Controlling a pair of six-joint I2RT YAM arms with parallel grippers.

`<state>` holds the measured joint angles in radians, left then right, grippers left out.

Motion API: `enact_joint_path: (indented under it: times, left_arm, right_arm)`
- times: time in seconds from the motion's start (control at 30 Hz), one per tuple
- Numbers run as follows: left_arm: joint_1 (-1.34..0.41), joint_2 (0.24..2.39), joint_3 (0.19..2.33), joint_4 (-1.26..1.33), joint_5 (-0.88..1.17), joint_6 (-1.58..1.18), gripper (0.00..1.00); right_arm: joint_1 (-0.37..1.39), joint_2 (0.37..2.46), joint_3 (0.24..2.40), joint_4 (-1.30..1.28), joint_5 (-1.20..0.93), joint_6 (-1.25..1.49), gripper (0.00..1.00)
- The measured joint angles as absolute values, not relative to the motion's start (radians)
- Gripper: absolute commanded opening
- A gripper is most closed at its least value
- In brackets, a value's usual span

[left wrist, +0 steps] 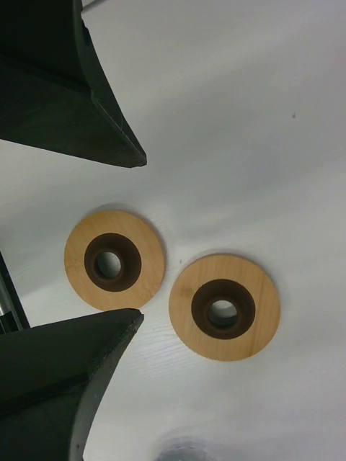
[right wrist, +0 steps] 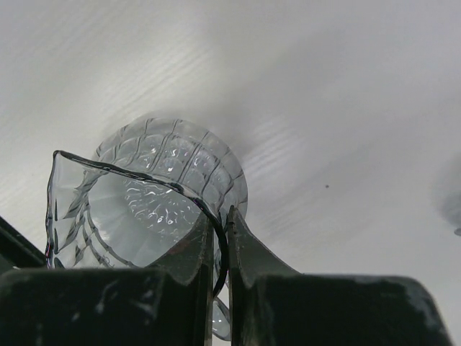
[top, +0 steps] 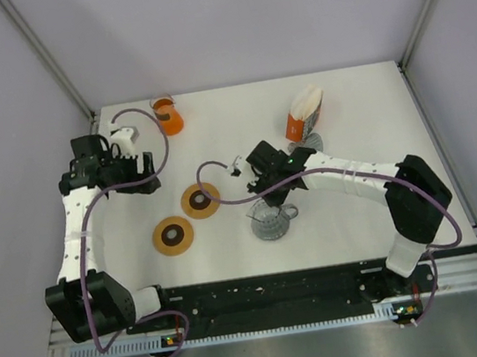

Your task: Place the coffee filter in the dripper

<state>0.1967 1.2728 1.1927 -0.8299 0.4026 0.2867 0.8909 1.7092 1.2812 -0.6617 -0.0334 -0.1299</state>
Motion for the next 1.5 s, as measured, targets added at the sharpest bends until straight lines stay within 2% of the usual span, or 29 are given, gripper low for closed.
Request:
enact_joint_path:
  times: [0.07,0.3,0.37,0.43,0.57,0.63,0.73,0.83,1.17,1.33,1.37,1.4,1.43,1.47,1.5]
  left_arm:
    - [0.140,1.285,1.192,-0.830,0.402,0.296,0.80]
    - [-0.096,1.402,1.157,-0.777,0.340,0.331,0.69]
    - [-0.131,1.447,1.148,-0.750,0.314,0.337,0.67]
    - [-0.144,1.491,1.147,-0.729,0.290,0.340,0.66]
    - [-0.168,1.591,1.147,-0.698,0.255,0.340,0.63]
    - [-0.189,1.634,1.150,-0.695,0.244,0.339,0.58]
    - [-0.222,1.684,1.159,-0.694,0.235,0.342,0.52]
    - [-0.244,1.720,1.170,-0.693,0.213,0.344,0.40]
    - [-0.258,1.832,1.255,-0.710,0.136,0.327,0.36]
    - [-0.282,1.842,1.261,-0.709,0.086,0.329,0.39]
    - [-0.291,1.845,1.262,-0.709,0.071,0.333,0.37]
    - [-0.298,1.849,1.264,-0.710,0.057,0.336,0.28]
    - [-0.304,1.853,1.269,-0.714,0.041,0.337,0.18]
    - [-0.311,1.860,1.277,-0.722,0.029,0.340,0.00]
    - [-0.318,1.866,1.286,-0.726,0.024,0.342,0.00]
  right_arm:
    - [0.845,1.678,1.230,-0.635,-0.034,-0.128,0.01]
    - [0.772,1.650,1.172,-0.537,-0.072,-0.115,0.20]
    - [0.768,1.650,1.172,-0.517,-0.082,-0.111,0.26]
    - [0.768,1.650,1.172,-0.501,-0.090,-0.110,0.37]
    - [0.768,1.646,1.172,-0.492,-0.107,-0.108,0.48]
    - [0.768,1.633,1.172,-0.492,-0.111,-0.107,0.52]
    - [0.768,1.583,1.172,-0.492,-0.116,-0.108,0.55]
    - [0.768,1.514,1.172,-0.492,-0.113,-0.108,0.57]
    - [0.768,1.332,1.159,-0.483,-0.105,-0.106,0.58]
    - [0.768,1.301,1.137,-0.484,-0.097,-0.103,0.58]
    - [0.768,1.296,1.133,-0.485,-0.095,-0.103,0.58]
    - [0.768,1.290,1.131,-0.488,-0.091,-0.103,0.59]
    - [0.768,1.288,1.131,-0.488,-0.090,-0.103,0.59]
    - [0.768,1.281,1.131,-0.488,-0.088,-0.103,0.59]
    - [0.768,1.275,1.131,-0.488,-0.085,-0.103,0.59]
